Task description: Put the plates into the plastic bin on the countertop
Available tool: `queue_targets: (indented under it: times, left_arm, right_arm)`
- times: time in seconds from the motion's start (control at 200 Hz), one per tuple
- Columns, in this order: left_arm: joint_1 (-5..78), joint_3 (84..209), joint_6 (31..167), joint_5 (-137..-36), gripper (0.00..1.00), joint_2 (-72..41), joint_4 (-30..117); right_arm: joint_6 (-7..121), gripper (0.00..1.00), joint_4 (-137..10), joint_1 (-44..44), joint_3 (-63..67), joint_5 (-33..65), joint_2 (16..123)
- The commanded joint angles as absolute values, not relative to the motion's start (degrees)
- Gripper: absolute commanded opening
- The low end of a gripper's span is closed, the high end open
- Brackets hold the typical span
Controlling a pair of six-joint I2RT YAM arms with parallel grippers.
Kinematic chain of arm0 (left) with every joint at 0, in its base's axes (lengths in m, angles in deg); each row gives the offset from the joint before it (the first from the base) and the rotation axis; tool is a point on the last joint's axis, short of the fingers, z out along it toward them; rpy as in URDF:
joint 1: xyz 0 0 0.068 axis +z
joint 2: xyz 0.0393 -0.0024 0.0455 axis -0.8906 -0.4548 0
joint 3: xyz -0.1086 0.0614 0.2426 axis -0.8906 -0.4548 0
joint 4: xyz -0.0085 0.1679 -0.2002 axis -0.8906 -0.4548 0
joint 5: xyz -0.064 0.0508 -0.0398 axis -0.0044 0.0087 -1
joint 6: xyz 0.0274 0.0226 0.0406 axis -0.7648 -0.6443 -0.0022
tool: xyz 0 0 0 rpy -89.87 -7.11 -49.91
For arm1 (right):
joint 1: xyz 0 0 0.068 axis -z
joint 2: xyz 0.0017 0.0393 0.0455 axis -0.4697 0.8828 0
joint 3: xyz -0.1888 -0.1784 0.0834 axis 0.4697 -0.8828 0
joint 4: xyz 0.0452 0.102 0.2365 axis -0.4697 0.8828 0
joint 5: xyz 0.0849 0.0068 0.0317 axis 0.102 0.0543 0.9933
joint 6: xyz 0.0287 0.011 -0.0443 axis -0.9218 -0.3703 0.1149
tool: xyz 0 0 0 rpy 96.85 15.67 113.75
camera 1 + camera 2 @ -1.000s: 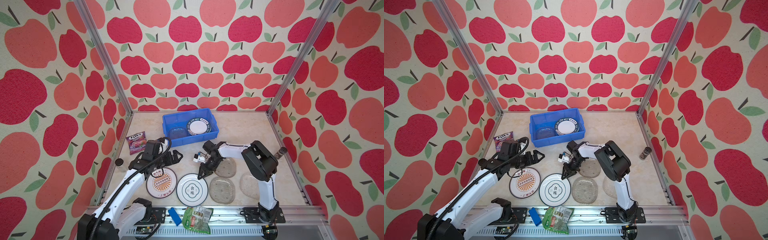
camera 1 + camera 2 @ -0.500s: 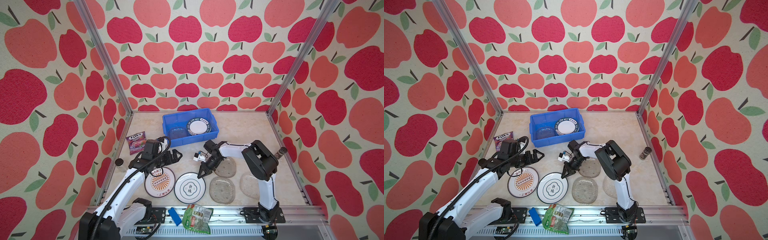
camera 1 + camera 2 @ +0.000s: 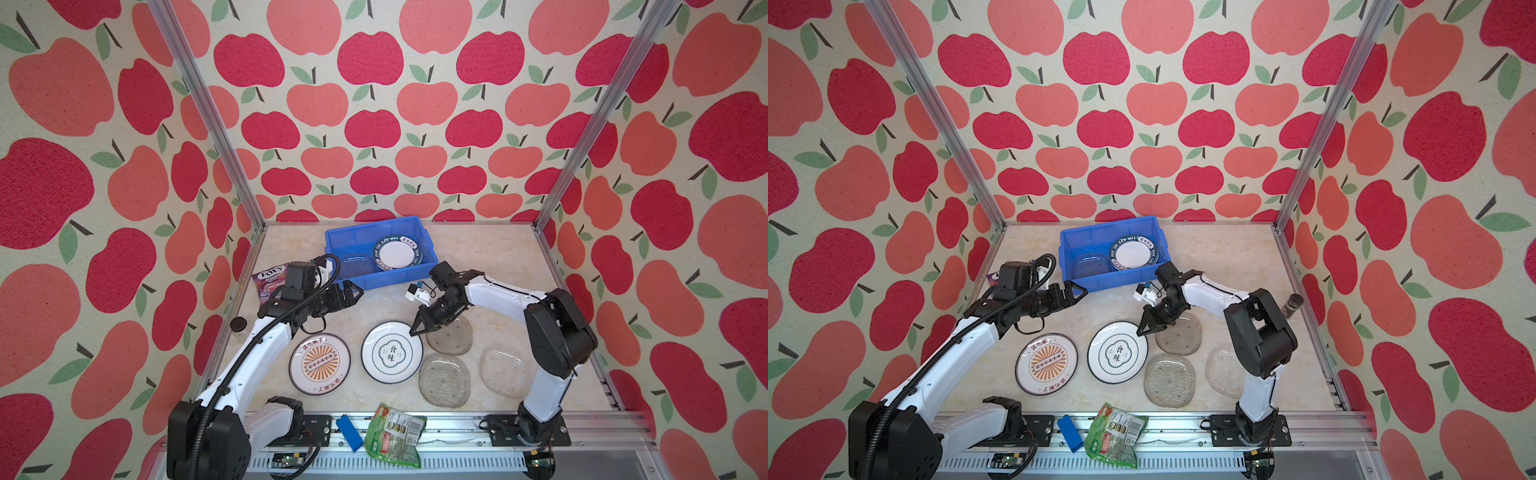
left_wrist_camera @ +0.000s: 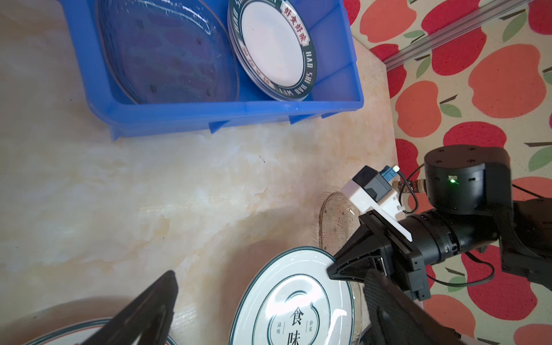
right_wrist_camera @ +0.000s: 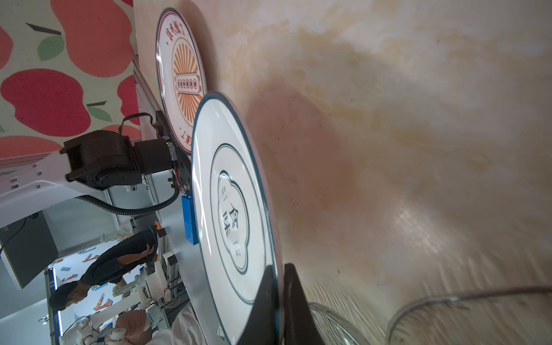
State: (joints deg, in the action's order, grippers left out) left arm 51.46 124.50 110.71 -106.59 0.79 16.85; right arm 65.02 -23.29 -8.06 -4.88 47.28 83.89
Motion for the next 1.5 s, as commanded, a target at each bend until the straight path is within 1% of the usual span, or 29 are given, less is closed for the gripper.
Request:
queue_targets:
  times: [0.0, 0.09, 0.205, 0.3, 0.395, 0.53, 0.655, 0.755, 0.961, 1.096, 1.496]
  left_arm:
    - [52.86, 129.84, 109.07, -108.52, 0.99, -1.63, 20.1]
    - [53.4, 132.72, 108.98, -108.59, 0.99, -3.2, 21.83]
    - [53.67, 133.35, 109.6, -109.23, 0.99, -4.62, 24.88]
    - [53.72, 133.89, 109.77, -109.68, 0.99, -6.02, 26.29]
    - [53.76, 134.12, 109.44, -108.89, 0.99, -7.06, 26.63]
    - [54.0, 134.32, 108.64, -108.37, 0.99, -7.66, 26.16]
    - [54.68, 134.5, 108.45, -108.96, 0.99, -8.41, 26.45]
    - [54.79, 135.01, 108.45, -109.61, 0.99, -9.57, 26.66]
    - [54.88, 134.84, 108.45, -110.25, 0.99, -11.69, 27.63]
    - [54.94, 134.59, 108.52, -110.73, 0.99, -12.53, 28.12]
    - [55.17, 133.76, 108.15, -110.78, 0.99, -13.1, 27.95]
  right_arm:
    - [58.65, 0.0, -23.12, -4.74, 2.8, 44.8, 79.0]
    - [55.8, 0.0, -23.51, -2.56, 11.3, 39.15, 79.53]
    - [51.97, 0.0, -24.03, 0.07, 24.53, 34.33, 84.99]
    - [48.07, 0.0, -26.52, 1.43, 34.02, 29.57, 91.61]
    - [45.49, 0.0, -24.83, 2.25, 45.16, 26.51, 100.52]
    - [41.22, 0.0, -26.46, 2.62, 54.31, 25.45, 109.65]
    - [38.02, 0.0, -27.58, 2.62, 59.93, 23.47, 114.64]
    - [38.1, 0.0, -24.42, 2.7, 65.58, 20.86, 118.33]
    - [39.68, 0.0, -18.12, 2.68, 71.26, 18.21, 123.5]
    - [39.96, 0.0, -19.13, 2.53, 68.07, 17.42, 122.76]
    - [41.44, 0.0, -17.11, 1.22, 66.77, 17.6, 123.84]
